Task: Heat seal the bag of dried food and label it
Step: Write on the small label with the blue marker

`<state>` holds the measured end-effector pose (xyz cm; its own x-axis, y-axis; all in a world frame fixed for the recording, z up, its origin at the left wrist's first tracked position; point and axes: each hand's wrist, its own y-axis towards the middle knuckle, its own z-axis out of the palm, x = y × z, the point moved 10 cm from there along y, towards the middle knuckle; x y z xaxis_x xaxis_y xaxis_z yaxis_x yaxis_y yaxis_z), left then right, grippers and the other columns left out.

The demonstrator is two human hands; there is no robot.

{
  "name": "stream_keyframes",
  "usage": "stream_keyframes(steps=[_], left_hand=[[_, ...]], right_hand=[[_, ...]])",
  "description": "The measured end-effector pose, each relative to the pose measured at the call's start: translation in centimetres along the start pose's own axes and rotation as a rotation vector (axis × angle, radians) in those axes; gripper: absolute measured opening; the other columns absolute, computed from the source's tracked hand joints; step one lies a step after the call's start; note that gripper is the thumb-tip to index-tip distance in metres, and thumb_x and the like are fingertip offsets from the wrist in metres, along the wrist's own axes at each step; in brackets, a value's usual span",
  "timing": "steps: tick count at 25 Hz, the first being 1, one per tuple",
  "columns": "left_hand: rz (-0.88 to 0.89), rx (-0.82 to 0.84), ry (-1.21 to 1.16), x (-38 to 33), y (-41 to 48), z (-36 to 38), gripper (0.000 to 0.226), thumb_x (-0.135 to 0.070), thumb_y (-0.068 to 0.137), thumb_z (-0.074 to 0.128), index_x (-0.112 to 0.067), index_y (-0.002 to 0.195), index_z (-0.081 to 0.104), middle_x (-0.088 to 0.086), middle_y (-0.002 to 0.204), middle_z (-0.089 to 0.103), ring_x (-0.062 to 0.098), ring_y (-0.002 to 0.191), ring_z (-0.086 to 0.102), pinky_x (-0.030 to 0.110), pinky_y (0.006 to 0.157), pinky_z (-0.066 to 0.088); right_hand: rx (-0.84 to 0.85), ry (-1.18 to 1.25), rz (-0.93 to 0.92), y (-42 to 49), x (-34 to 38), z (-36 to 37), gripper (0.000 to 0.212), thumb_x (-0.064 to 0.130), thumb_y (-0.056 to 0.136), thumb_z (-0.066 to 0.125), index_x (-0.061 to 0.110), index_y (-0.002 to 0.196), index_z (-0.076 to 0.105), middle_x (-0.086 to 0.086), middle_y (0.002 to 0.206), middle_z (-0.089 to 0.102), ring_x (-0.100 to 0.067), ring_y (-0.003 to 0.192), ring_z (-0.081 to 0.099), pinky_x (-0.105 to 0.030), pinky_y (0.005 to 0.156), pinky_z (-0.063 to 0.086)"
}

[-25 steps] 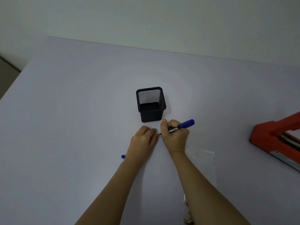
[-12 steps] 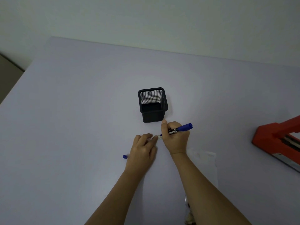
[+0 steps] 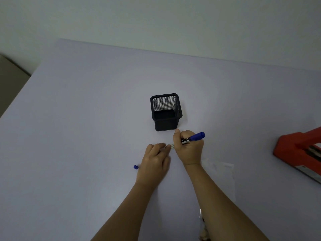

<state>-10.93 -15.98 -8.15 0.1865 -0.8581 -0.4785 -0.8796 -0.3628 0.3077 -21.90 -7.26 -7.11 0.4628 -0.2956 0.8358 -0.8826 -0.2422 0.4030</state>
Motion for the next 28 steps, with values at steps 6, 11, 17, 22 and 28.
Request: stream_keyframes(steps=[6, 11, 17, 22, 28], left_hand=[[-0.010, -0.006, -0.002, 0.09, -0.02, -0.03, 0.036, -0.018, 0.087, 0.043, -0.003, 0.102, 0.071, 0.009, 0.097, 0.068, 0.012, 0.091, 0.048, 0.020, 0.081, 0.045], [-0.009, -0.009, -0.006, 0.06, 0.00, -0.10, 0.036, -0.018, 0.087, 0.043, -0.003, 0.102, 0.071, 0.009, 0.097, 0.068, 0.013, 0.090, 0.048, 0.020, 0.080, 0.044], [-0.023, -0.004, -0.004, 0.10, 0.05, -0.05, 0.036, -0.017, 0.087, 0.043, -0.003, 0.103, 0.071, 0.009, 0.098, 0.068, 0.012, 0.091, 0.047, 0.019, 0.083, 0.040], [-0.026, -0.008, -0.015, 0.11, 0.02, -0.08, 0.034, -0.015, 0.086, 0.044, -0.002, 0.102, 0.071, 0.011, 0.097, 0.068, 0.013, 0.089, 0.046, 0.020, 0.086, 0.036], [-0.024, -0.015, -0.016, 0.04, 0.03, -0.10, 0.034, -0.015, 0.086, 0.044, -0.001, 0.102, 0.071, 0.010, 0.096, 0.068, 0.012, 0.089, 0.047, 0.020, 0.085, 0.037]], right_hand=[[0.029, 0.020, 0.010, -0.18, -0.04, 0.23, 0.042, 0.018, 0.083, 0.055, 0.000, 0.046, 0.045, -0.010, 0.042, 0.047, -0.023, 0.037, 0.042, -0.035, 0.038, 0.039], [0.030, 0.032, 0.024, -0.12, -0.12, 0.35, 0.040, 0.018, 0.082, 0.055, 0.000, 0.048, 0.045, -0.011, 0.043, 0.047, -0.023, 0.038, 0.042, -0.036, 0.039, 0.040], [0.012, 0.035, 0.023, -0.04, -0.01, 0.13, 0.038, 0.017, 0.082, 0.054, 0.003, 0.048, 0.044, -0.010, 0.042, 0.046, -0.019, 0.040, 0.040, -0.026, 0.040, 0.037], [0.021, 0.048, 0.021, -0.14, 0.03, 0.19, 0.038, 0.018, 0.082, 0.055, 0.004, 0.048, 0.044, -0.010, 0.043, 0.046, -0.019, 0.039, 0.040, -0.025, 0.039, 0.037], [0.004, 0.027, 0.039, -0.05, -0.28, 0.04, 0.041, 0.019, 0.082, 0.053, 0.001, 0.048, 0.043, -0.011, 0.042, 0.045, -0.025, 0.038, 0.040, -0.036, 0.038, 0.039]])
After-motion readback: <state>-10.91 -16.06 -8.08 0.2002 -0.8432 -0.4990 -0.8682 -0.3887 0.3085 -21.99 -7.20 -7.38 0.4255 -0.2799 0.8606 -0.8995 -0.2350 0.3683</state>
